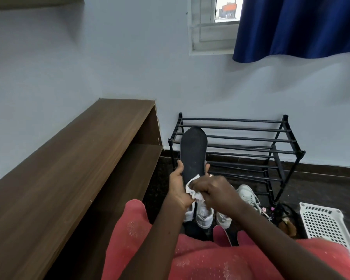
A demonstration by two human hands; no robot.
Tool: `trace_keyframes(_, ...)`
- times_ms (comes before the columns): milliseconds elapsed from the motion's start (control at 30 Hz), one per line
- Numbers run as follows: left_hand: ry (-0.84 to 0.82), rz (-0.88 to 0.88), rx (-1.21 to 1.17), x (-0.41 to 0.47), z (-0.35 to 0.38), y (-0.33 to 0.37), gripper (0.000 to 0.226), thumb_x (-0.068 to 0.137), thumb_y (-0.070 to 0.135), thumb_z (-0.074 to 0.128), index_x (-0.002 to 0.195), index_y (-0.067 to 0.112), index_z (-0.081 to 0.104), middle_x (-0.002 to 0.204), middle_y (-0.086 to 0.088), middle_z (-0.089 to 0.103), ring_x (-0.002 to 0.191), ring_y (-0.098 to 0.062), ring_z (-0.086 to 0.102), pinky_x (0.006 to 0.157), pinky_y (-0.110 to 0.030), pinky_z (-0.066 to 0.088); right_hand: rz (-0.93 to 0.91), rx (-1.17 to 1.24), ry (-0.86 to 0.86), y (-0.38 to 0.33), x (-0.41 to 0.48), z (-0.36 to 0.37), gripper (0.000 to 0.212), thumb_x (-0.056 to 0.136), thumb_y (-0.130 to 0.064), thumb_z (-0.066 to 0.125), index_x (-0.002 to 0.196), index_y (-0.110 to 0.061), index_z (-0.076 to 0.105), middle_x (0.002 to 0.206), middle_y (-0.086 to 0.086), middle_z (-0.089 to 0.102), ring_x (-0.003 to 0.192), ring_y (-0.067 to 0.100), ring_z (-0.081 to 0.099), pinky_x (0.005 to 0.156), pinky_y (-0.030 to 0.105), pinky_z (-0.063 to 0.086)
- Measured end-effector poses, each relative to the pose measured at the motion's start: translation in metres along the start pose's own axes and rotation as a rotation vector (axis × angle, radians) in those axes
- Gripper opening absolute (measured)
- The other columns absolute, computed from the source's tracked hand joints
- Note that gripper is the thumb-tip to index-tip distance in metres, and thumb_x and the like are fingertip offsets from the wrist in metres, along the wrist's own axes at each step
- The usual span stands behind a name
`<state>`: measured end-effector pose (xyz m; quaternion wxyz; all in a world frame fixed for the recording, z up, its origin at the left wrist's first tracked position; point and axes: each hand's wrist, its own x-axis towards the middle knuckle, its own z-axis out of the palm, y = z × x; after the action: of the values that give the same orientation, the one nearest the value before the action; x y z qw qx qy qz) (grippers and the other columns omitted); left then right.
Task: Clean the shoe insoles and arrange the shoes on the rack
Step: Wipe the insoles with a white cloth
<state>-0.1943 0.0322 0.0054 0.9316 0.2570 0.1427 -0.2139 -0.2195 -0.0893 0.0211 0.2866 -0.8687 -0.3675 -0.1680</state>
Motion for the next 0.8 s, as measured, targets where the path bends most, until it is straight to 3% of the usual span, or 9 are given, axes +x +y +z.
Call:
trace_keyframes(100,-0.009,-0.024,0.072,-0.002,0.002,-0.005,0.063,0.094,0.053,0.036,0.117,0.001,0.063,0.116,-0.018,0.064,0.103,-0.03,0.063,0.097,-0.042,0.046,0.099,-0.155,-0.044,0.014,0.015,-0.002,0.022,0.057,-0.007,0.045,0.06,-0.013,0.066,0.061,0.001,0.066,0.056,0.023,0.065,0.045,0.027,0.051)
trace_keyframes(200,-0.016,-0.023,0.117,-0.004,0.009,-0.001,0.064,0.094,0.054,0.034,0.116,0.001,0.062,0.113,-0.018,0.064,0.103,-0.031,0.061,0.102,-0.044,0.038,0.217,-0.161,0.022,0.016,0.033,-0.002,0.026,0.058,-0.005,0.046,0.064,-0.013,0.071,0.064,0.003,0.07,0.057,0.026,0.067,0.049,0.029,0.053)
trace_keyframes(333,-0.062,0.052,0.049,-0.001,0.009,0.016,0.063,0.089,0.052,0.044,0.127,0.002,0.054,0.116,-0.018,0.061,0.103,-0.03,0.062,0.091,-0.041,0.051,0.185,0.053,0.044,0.004,0.024,0.003,0.029,0.064,-0.004,0.051,0.075,-0.016,0.075,0.078,-0.001,0.074,0.071,0.021,0.07,0.064,0.027,0.056)
trace_keyframes(467,-0.096,0.076,0.06,0.0,0.004,0.022,0.068,0.086,0.053,0.046,0.136,0.008,0.047,0.127,-0.013,0.055,0.107,-0.028,0.058,0.085,-0.035,0.051,0.012,0.089,0.013,-0.002,0.011,-0.004,0.031,0.065,-0.009,0.041,0.069,-0.013,0.072,0.076,-0.004,0.073,0.069,0.011,0.069,0.062,0.023,0.053)
trace_keyframes(633,-0.079,0.022,0.053,0.001,0.001,0.014,0.061,0.092,0.053,0.038,0.115,0.004,0.066,0.117,-0.018,0.063,0.105,-0.031,0.062,0.1,-0.044,0.043,0.051,-0.172,-0.038,0.017,0.029,-0.008,0.026,0.064,-0.01,0.039,0.061,-0.013,0.065,0.063,-0.001,0.065,0.059,0.022,0.065,0.051,0.026,0.052)
trace_keyframes(733,-0.073,-0.019,0.129,0.001,0.002,0.012,0.066,0.095,0.055,0.032,0.097,0.004,0.074,0.104,-0.018,0.068,0.095,-0.03,0.067,0.098,-0.044,0.04,0.196,-0.112,0.095,0.012,0.045,-0.006,0.026,0.061,0.0,0.047,0.07,-0.01,0.069,0.067,0.004,0.069,0.059,0.026,0.066,0.051,0.025,0.049)
trace_keyframes(800,-0.062,-0.011,0.127,0.004,0.002,0.016,0.068,0.094,0.058,0.032,0.1,0.003,0.072,0.106,-0.018,0.067,0.097,-0.029,0.067,0.095,-0.043,0.044,0.174,-0.067,0.136,0.003,0.046,-0.002,0.025,0.062,-0.001,0.05,0.071,-0.011,0.071,0.068,0.003,0.07,0.06,0.023,0.066,0.053,0.025,0.05)
